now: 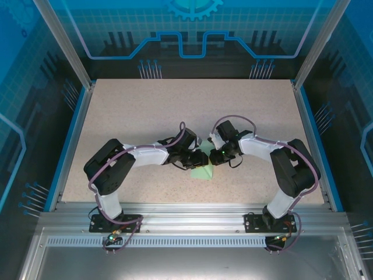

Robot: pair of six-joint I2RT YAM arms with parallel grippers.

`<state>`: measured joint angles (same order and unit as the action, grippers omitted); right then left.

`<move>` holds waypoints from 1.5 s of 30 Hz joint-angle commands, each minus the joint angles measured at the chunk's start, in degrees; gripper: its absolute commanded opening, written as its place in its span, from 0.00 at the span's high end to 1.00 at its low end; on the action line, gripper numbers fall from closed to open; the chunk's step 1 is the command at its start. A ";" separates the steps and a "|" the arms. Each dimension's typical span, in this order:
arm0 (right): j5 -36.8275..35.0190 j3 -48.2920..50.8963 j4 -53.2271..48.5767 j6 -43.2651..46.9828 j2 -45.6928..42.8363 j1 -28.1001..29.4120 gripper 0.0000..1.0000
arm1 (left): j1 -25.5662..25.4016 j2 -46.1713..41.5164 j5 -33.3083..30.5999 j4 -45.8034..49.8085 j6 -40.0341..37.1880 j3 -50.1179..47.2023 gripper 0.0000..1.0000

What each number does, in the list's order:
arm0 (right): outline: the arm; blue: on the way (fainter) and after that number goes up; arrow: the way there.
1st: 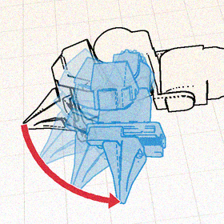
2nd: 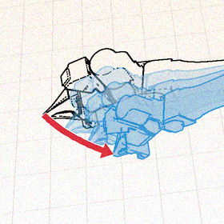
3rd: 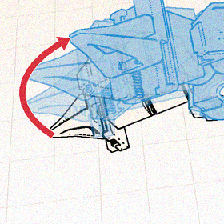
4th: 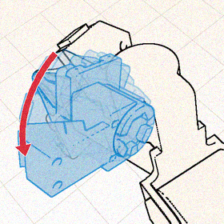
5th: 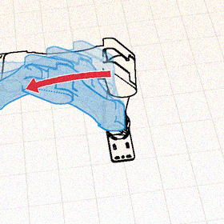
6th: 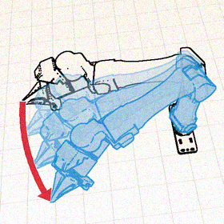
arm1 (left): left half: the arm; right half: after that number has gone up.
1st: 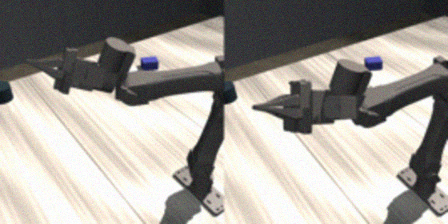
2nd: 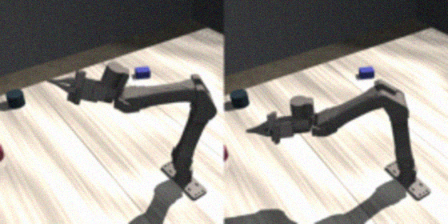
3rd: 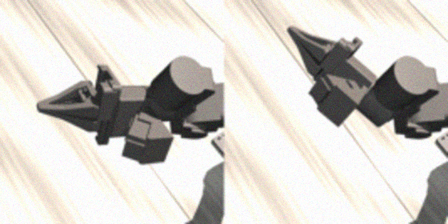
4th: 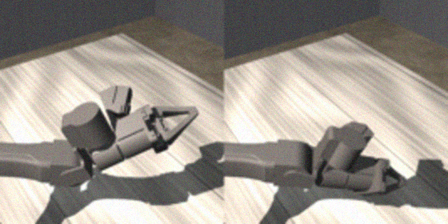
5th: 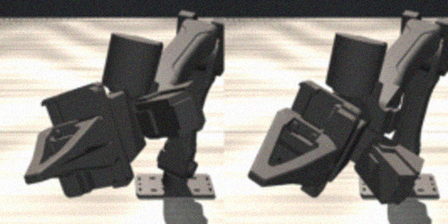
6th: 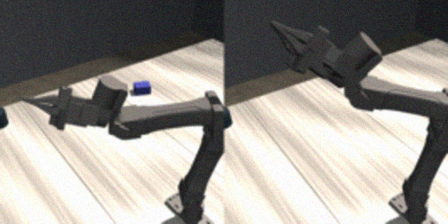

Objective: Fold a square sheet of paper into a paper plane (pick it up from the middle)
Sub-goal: Fold the triangle a second time at the center of the table.

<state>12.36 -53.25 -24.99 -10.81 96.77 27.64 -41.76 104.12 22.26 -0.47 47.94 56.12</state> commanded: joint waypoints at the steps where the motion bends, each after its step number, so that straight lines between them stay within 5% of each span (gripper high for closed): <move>1: 1.62 -0.58 0.29 1.22 0.96 -1.01 0.91 | -0.35 1.06 -0.90 -0.21 -0.06 1.53 0.75; 45: 2.66 -0.53 0.65 1.21 2.61 -1.96 0.89 | -0.10 1.96 -3.77 -5.00 3.13 0.18 0.73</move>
<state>13.98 -53.25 -24.43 -10.39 98.63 26.81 -41.80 105.08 19.46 -4.45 49.87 56.53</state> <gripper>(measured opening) 0.109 0.273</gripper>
